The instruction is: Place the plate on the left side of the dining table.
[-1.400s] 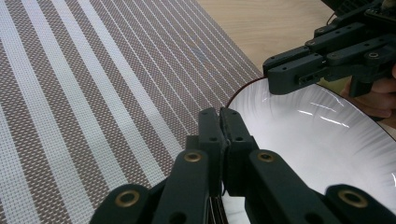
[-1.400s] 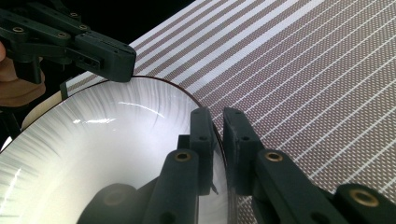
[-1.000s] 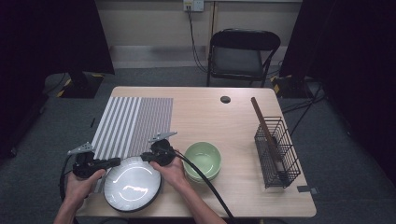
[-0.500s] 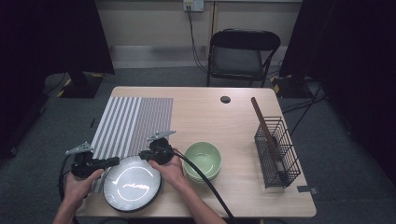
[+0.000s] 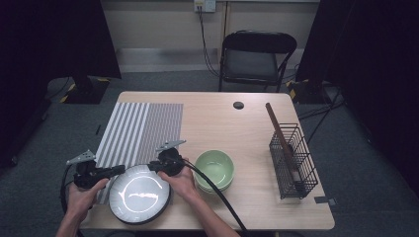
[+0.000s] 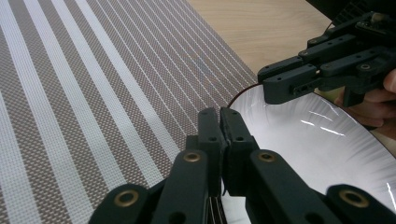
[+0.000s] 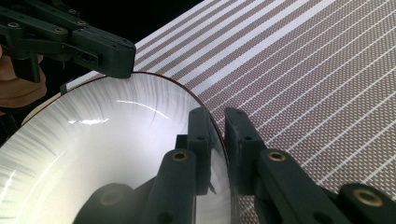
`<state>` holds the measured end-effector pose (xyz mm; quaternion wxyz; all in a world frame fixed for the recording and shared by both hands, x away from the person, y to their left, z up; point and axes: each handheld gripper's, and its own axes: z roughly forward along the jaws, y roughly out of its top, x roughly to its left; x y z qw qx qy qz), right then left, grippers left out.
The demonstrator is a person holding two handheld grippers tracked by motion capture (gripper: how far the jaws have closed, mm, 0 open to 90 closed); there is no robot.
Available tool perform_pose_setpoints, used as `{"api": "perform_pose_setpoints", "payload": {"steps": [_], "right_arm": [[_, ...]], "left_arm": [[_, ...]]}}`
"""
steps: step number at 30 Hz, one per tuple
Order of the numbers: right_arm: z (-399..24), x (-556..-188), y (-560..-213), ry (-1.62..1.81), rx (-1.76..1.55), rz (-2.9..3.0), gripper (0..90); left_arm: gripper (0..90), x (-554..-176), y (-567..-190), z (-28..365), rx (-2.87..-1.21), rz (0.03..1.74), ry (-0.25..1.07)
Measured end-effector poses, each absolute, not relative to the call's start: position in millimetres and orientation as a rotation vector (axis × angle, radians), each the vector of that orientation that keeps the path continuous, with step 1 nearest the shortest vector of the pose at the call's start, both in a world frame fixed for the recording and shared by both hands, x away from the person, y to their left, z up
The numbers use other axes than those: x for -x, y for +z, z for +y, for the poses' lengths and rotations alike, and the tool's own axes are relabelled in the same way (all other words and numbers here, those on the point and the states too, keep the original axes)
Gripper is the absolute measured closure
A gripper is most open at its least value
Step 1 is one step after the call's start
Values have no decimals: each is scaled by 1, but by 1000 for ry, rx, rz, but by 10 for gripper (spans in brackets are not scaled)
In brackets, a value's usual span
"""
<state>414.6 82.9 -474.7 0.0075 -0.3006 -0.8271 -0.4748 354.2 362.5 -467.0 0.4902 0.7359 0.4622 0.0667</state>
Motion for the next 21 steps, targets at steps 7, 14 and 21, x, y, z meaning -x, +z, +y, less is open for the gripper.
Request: {"api": "perform_pose_setpoints", "payload": {"steps": [7,14,21], "right_arm": [[82,-414,-475,-1487,943,-2586,822],[84,-415,-470,-1516,934,-2580,824],[87,-420,-467,-1526,907,-2590,825]], "left_arm": [[862,-356,-468,357,-1832,1126,167],[864,-355,-463,361,-1806,1125,192],[864,-357,-462,363,-1783,1138,197]]}}
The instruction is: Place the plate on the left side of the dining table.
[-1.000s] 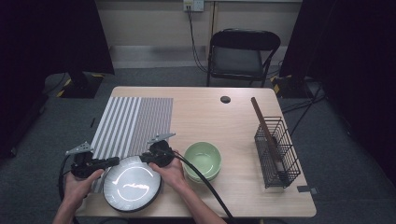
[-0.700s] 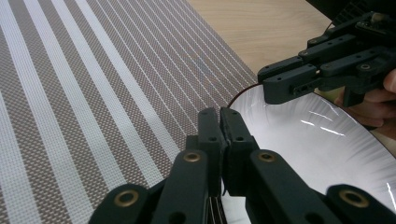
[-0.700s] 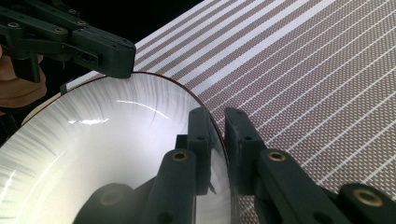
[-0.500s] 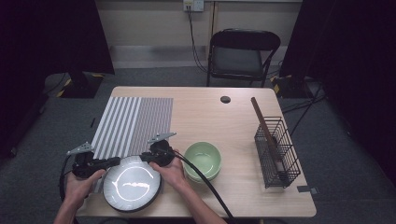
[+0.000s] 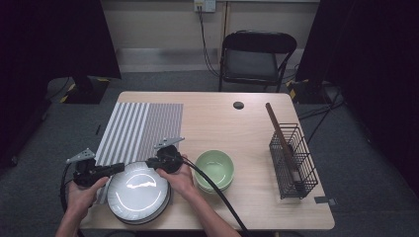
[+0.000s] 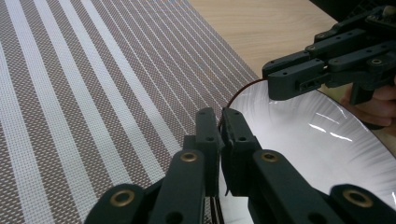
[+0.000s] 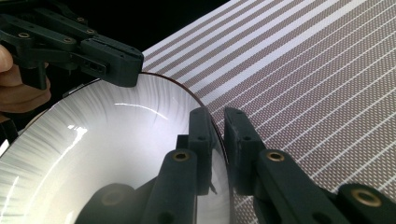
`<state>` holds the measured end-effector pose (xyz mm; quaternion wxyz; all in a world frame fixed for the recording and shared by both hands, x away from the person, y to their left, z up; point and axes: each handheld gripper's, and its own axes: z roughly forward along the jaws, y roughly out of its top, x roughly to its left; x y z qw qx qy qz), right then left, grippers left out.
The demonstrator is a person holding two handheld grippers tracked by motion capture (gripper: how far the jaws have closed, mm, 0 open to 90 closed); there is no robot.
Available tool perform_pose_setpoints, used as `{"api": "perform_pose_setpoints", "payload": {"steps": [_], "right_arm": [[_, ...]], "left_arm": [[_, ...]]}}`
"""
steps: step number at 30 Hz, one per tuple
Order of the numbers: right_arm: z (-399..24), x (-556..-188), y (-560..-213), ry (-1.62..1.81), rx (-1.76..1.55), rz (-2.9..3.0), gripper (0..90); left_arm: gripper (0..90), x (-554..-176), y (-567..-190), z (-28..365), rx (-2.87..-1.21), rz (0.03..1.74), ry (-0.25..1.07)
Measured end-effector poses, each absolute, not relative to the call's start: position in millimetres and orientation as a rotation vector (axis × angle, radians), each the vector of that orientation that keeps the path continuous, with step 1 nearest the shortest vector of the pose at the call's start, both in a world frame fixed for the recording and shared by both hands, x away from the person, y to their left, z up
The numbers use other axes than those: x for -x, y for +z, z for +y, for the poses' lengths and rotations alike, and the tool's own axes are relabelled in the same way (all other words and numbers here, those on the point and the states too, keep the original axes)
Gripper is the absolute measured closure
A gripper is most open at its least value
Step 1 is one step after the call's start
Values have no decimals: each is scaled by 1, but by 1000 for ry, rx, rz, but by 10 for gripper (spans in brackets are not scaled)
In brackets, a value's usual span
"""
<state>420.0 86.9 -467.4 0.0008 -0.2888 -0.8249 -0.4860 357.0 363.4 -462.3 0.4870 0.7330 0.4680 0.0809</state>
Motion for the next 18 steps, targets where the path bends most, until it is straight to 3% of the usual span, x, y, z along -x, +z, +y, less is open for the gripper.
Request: {"api": "perform_pose_setpoints", "payload": {"steps": [3,7,18], "right_arm": [[87,-421,-468,-1521,912,-2587,826],[86,-420,-468,-1520,908,-2591,829],[87,-423,-464,-1536,896,-2605,831]], "left_arm": [[861,-358,-464,365,-1756,1146,166],[785,-356,-464,363,-1809,1144,159],[844,-358,-461,360,-1822,1133,200]]}}
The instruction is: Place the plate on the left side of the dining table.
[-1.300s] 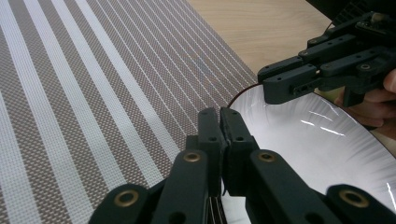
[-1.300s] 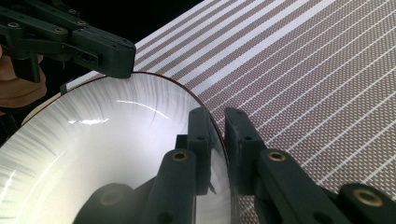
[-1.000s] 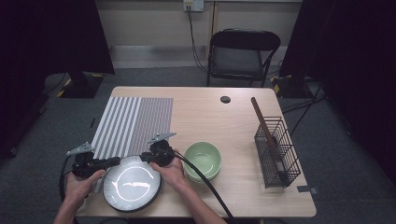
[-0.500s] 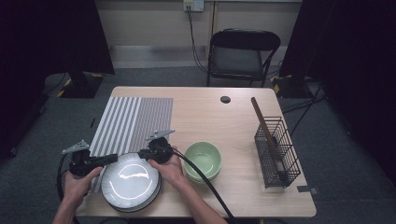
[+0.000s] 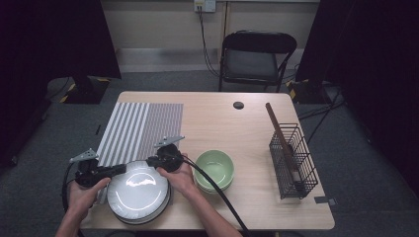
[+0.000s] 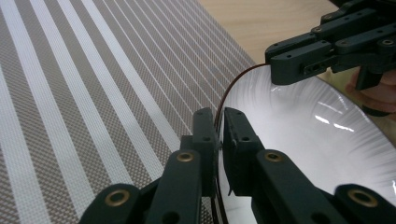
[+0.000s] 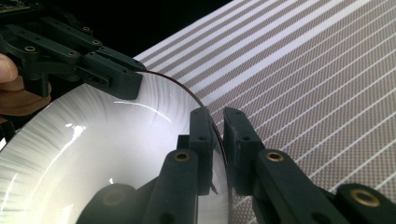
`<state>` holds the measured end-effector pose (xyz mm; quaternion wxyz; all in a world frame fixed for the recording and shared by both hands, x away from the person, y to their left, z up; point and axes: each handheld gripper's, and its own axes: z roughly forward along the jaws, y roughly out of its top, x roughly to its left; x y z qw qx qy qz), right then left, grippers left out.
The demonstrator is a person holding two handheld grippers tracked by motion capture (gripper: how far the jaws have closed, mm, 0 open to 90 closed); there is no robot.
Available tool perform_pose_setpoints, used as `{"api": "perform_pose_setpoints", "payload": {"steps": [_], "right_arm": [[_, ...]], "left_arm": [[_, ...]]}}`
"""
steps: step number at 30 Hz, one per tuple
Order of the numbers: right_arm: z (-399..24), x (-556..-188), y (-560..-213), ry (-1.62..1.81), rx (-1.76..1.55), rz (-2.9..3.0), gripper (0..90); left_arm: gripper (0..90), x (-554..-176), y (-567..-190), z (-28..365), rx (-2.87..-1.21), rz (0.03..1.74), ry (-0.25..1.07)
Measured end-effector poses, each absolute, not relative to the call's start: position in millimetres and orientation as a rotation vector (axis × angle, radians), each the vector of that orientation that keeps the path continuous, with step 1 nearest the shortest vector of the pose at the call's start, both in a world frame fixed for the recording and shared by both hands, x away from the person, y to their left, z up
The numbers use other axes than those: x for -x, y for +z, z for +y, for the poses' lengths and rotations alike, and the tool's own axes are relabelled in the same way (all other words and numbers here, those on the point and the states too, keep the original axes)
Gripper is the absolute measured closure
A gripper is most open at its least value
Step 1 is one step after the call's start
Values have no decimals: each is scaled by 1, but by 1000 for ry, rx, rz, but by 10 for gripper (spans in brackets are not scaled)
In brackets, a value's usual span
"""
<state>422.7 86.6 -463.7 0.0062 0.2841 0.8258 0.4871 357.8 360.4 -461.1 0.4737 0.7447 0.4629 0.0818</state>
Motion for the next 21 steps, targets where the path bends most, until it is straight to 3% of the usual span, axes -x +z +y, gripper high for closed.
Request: {"api": "perform_pose_setpoints", "payload": {"steps": [2,6,7,9,11,17,21], "right_arm": [[86,-424,-461,1553,-904,2557,893],[90,-425,-450,1578,-858,2564,890],[92,-423,-453,1561,-885,2554,822],[92,-423,-455,1581,-886,2547,801],[91,-423,-458,1541,-925,2549,715],[83,-422,-472,1497,-993,2581,717],[85,-420,-475,1536,-1017,2603,789]], "left_arm": [[862,-358,-458,361,-1816,1122,204],[858,-361,-457,359,-1832,1115,216],[858,-361,-458,359,-1830,1114,212],[858,-361,-459,361,-1831,1115,207],[860,-361,-459,362,-1824,1114,205],[859,-362,-461,363,-1817,1110,198],[858,-361,-461,363,-1814,1120,198]]}}
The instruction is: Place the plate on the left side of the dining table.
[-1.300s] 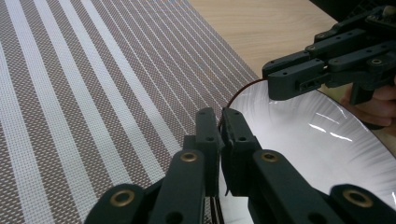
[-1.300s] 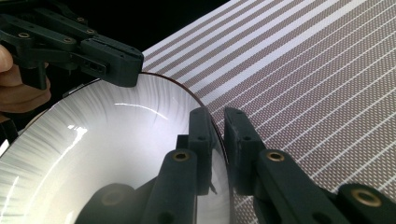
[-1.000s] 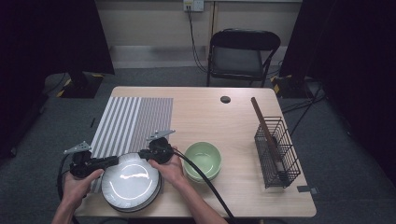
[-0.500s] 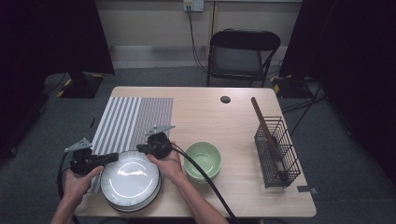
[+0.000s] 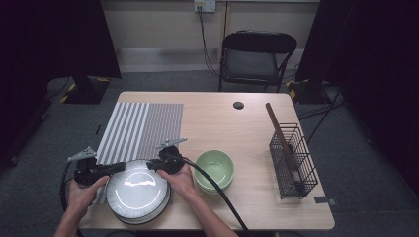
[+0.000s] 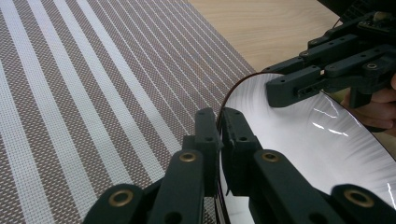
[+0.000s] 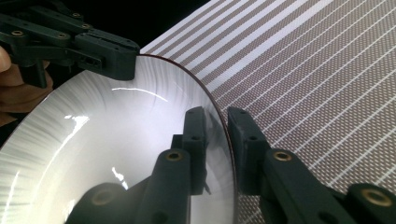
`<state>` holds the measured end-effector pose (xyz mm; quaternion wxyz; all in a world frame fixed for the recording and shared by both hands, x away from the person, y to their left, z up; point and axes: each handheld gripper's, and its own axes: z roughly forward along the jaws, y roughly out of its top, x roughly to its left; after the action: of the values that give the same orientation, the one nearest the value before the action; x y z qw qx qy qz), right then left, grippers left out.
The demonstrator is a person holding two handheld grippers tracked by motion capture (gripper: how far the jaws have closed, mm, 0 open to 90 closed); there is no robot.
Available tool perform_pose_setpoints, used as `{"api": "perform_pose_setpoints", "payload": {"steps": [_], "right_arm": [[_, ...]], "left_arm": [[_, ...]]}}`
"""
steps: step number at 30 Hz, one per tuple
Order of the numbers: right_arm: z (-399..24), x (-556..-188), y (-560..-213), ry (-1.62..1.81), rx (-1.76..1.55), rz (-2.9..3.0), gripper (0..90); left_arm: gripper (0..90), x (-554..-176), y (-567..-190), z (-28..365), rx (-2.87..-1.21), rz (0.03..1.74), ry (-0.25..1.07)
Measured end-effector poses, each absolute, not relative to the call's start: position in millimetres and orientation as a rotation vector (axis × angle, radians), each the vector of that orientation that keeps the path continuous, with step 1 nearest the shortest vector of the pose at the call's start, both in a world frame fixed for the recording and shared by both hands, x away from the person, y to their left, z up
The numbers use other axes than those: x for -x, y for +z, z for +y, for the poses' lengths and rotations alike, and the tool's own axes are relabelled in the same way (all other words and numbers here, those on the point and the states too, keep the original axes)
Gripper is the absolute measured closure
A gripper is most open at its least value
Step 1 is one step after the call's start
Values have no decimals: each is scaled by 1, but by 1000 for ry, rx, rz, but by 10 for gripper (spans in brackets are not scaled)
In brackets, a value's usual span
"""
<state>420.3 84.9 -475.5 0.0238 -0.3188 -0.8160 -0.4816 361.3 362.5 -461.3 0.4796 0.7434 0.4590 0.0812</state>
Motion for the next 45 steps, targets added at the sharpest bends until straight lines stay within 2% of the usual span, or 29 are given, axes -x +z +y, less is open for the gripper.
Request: {"api": "perform_pose_setpoints", "payload": {"steps": [5,26,30,32,36,42,45], "right_arm": [[86,-422,-469,-1527,957,-2555,815],[84,-434,-460,-1564,978,-2544,814],[83,-432,-462,-1566,1000,-2534,791],[82,-429,-465,-1562,1011,-2531,738],[80,-424,-471,-1554,1021,-2520,737],[73,-426,-470,-1603,1019,-2490,830],[73,-426,-470,-1605,1025,-2483,832]], "left_arm": [[846,-362,-459,363,-1816,1128,225],[833,-377,-450,362,-1805,1106,258],[834,-376,-450,361,-1804,1114,257],[836,-375,-450,361,-1812,1107,265],[837,-375,-450,361,-1812,1107,264],[818,-374,-449,359,-1806,1132,275],[794,-373,-449,361,-1802,1152,285]]}}
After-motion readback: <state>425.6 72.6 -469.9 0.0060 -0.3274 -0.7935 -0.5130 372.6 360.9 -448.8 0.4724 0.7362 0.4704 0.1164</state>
